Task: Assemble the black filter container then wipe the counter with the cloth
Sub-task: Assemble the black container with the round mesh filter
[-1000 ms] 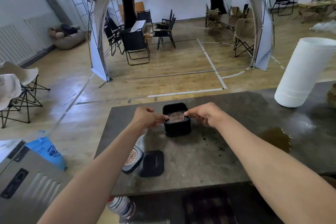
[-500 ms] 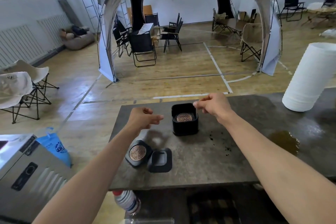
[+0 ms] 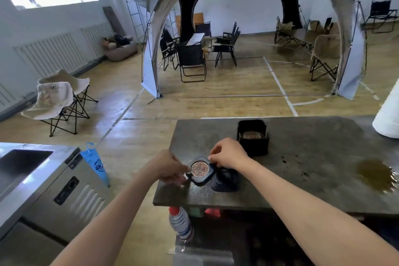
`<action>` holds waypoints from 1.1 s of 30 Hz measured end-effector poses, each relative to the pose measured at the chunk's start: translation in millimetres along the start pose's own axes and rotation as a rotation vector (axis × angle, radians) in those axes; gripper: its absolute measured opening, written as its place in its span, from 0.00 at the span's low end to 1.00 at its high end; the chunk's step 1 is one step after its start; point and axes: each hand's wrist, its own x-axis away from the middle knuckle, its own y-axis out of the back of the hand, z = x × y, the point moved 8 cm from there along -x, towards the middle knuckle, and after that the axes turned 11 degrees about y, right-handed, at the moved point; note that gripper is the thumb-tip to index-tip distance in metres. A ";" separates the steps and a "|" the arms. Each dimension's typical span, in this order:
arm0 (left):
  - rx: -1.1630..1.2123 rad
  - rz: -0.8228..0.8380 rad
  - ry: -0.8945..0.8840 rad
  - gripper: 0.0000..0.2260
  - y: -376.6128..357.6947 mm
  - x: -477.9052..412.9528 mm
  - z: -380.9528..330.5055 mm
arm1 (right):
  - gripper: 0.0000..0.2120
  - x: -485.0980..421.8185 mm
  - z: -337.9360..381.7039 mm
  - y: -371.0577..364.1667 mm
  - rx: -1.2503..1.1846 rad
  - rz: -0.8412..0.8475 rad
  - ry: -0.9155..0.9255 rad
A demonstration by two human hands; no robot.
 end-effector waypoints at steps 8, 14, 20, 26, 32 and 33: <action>0.368 -0.006 -0.041 0.13 -7.3 -7.9 -3.5 | 0.08 4.0 -3.3 6.5 -0.183 -0.072 -0.074; 0.643 0.102 -0.192 0.11 -1.7 -6.1 -66.1 | 0.06 18.5 -11.7 74.8 -0.532 -0.211 -0.109; 0.593 0.230 -0.233 0.07 -34.3 -3.7 -147.3 | 0.09 30.8 -61.7 140.2 -0.636 -0.345 -0.248; 0.466 0.045 -0.238 0.13 -52.8 -17.1 -178.7 | 0.08 35.9 -109.9 147.6 -0.610 -0.311 -0.419; 0.406 -0.041 -0.197 0.16 -58.7 -38.4 -170.5 | 0.06 20.5 -126.1 137.0 -0.579 -0.239 -0.441; 0.414 -0.044 -0.186 0.17 -59.4 -41.3 -167.3 | 0.07 17.0 -127.8 133.4 -0.569 -0.217 -0.442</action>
